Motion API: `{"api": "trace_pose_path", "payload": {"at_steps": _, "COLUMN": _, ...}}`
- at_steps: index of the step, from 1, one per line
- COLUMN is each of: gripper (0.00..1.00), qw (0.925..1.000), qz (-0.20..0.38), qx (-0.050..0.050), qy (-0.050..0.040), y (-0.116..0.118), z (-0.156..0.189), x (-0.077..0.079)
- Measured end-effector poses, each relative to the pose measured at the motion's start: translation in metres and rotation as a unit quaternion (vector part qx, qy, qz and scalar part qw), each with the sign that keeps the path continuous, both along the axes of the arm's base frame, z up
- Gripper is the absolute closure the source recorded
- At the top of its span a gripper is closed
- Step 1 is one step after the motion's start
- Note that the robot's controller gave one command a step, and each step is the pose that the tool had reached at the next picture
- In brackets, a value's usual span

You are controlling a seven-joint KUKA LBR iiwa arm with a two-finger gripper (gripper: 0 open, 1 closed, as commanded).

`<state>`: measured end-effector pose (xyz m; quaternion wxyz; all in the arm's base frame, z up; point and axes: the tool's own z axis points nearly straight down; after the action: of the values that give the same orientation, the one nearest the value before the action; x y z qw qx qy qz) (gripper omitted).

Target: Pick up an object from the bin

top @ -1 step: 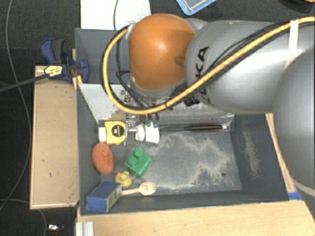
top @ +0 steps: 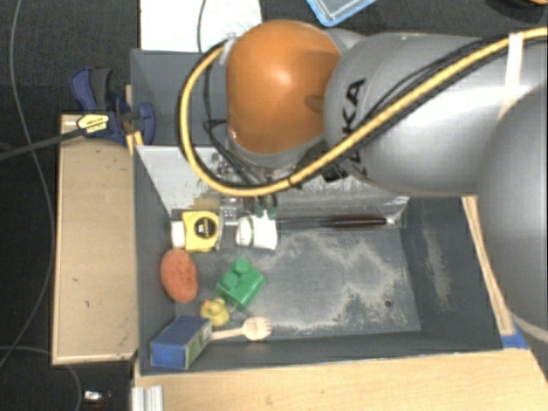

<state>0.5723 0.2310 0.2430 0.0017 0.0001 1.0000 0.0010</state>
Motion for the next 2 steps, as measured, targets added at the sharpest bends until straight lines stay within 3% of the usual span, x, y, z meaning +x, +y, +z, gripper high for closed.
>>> {"api": "trace_pose_path", "payload": {"at_steps": 1, "gripper": 0.0, "qw": 0.9977, "qz": 0.068, "qx": 0.0, "qy": -0.0019, "y": -0.011, "z": -0.052, "x": 0.007}}
{"api": "trace_pose_path", "payload": {"at_steps": 2, "gripper": 0.0, "qw": 0.9996, "qz": 0.028, "qx": 0.002, "qy": -0.0055, "y": 0.003, "z": -0.139, "x": -0.016}}
